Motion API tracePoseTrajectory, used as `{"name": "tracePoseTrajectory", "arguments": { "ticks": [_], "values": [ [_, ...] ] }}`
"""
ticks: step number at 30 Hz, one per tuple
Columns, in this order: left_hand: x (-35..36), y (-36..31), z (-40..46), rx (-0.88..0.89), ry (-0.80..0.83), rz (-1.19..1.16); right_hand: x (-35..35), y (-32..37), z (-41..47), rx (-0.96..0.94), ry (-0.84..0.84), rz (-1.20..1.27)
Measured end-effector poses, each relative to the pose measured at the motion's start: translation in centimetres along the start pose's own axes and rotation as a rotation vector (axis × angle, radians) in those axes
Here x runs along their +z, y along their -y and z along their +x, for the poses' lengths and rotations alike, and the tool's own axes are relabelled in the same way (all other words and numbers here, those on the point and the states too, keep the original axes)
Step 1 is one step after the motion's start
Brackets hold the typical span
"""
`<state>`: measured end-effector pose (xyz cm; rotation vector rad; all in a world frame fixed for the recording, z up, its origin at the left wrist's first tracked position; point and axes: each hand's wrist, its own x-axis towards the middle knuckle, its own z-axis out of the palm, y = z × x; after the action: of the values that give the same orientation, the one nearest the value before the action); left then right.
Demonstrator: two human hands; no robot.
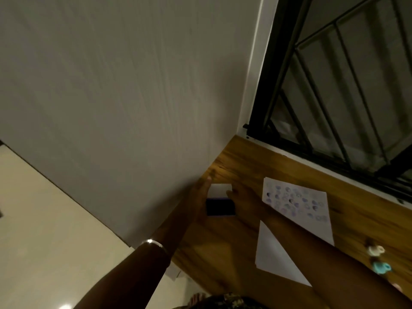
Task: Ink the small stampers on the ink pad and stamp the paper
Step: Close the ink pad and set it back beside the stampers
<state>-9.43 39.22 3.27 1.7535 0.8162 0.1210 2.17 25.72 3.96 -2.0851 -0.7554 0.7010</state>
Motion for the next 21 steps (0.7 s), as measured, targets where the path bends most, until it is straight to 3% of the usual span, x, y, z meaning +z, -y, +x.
{"name": "tracePoseTrajectory", "arguments": {
  "ticks": [7,10,12,21],
  "values": [
    [0.4,0.1,0.4,0.038,-0.099,-0.039,-0.9,-0.1,1.5,0.056,-0.06,0.17],
    [0.4,0.6,0.9,-0.082,-0.069,-0.245,-1.4,-0.4,1.8,0.058,-0.061,0.231],
    [0.2,1.0,0.8,-0.07,-0.054,-0.355,-1.5,-0.3,1.6,0.073,-0.052,0.286],
    [-0.1,0.9,0.2,0.106,-0.091,-0.206,-1.9,-0.6,0.8,0.003,-0.157,0.361]
  ]
}}
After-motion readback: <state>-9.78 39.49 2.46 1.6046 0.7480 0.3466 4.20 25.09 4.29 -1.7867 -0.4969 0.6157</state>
